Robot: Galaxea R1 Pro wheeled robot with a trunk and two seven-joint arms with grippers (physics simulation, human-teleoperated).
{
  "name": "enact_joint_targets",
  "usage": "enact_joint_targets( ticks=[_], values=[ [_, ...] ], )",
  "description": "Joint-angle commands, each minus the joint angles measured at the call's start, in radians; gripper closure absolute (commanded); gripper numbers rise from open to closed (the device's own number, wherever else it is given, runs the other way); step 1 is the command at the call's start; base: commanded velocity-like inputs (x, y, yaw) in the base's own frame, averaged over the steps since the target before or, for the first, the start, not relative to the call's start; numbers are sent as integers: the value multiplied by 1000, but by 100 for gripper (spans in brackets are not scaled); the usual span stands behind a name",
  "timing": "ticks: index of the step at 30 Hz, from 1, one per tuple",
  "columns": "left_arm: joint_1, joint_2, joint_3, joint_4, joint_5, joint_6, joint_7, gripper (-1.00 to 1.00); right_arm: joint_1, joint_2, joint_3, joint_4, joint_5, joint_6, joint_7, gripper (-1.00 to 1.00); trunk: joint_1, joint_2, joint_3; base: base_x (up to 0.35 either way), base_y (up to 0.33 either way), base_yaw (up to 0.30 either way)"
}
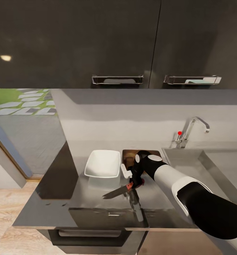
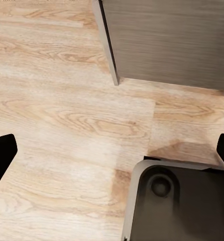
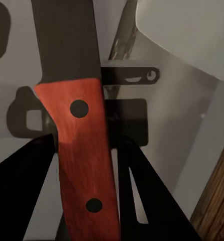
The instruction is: In the kitchen, take the Vidalia onion out of the sink, dice it on the chopping board with the paring knife, put the diced onion into the bowl on the countertop, then place both the paring knife and the chopping board into the sink.
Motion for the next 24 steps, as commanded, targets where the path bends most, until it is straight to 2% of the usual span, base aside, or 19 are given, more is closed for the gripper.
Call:
enact_joint_targets(
  ticks=[1,10,24],
  values=[
    [0,0,-3,-1,6,-1,1,-100,-1,1,-4,0,10,-9,2,100,1,-2,0,0,0,0],
    [0,0,-3,-1,6,-1,1,-100,-1,1,-4,-2,11,-7,2,100,1,-2,14,-44,0,0],
    [0,0,-3,-1,6,-1,1,-100,-1,1,-4,-9,10,-4,2,100,1,-2,36,-311,0,0]
  ],
)
